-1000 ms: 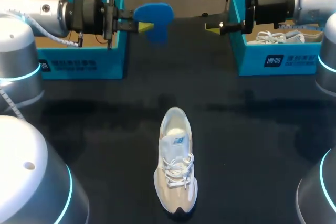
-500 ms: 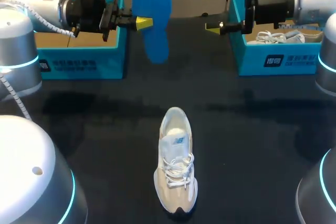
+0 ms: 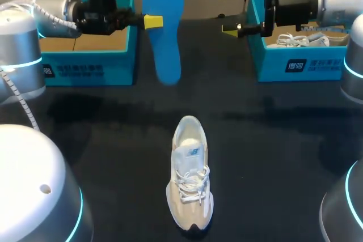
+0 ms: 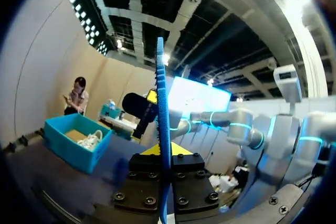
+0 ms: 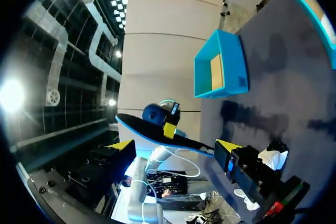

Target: Take the shoe out of the shoebox, open the shoe tongue, remove and reinsert the insole, then place the shoe into the shoebox

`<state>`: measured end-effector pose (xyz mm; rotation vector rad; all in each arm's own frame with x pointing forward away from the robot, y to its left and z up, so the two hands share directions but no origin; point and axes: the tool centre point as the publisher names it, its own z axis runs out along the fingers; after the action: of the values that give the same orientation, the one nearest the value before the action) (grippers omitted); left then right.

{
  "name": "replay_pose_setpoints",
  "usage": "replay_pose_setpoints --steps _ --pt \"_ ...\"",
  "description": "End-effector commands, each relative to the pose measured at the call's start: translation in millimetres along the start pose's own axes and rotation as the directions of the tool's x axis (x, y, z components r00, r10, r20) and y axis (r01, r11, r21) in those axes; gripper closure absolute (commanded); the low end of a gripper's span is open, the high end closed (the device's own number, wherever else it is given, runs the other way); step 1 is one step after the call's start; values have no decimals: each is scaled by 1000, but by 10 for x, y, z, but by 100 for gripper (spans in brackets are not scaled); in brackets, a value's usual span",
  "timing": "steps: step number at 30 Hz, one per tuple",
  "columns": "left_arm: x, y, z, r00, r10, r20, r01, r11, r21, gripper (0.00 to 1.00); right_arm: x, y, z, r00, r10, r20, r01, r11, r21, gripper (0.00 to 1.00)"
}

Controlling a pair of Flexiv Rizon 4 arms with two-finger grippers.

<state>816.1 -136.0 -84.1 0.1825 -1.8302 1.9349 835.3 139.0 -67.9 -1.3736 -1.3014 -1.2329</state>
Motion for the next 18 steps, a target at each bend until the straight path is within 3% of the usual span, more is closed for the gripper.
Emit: replay_pose_setpoints --steps 1,18 --pt "83 22 33 874 -483 -47 485 874 27 100 -1 -3 8 1000 0 2 0 1000 -1 0" --pt "103 195 160 696 -718 5 718 696 -5 100 -1 -3 8 1000 0 2 0 1000 -1 0"
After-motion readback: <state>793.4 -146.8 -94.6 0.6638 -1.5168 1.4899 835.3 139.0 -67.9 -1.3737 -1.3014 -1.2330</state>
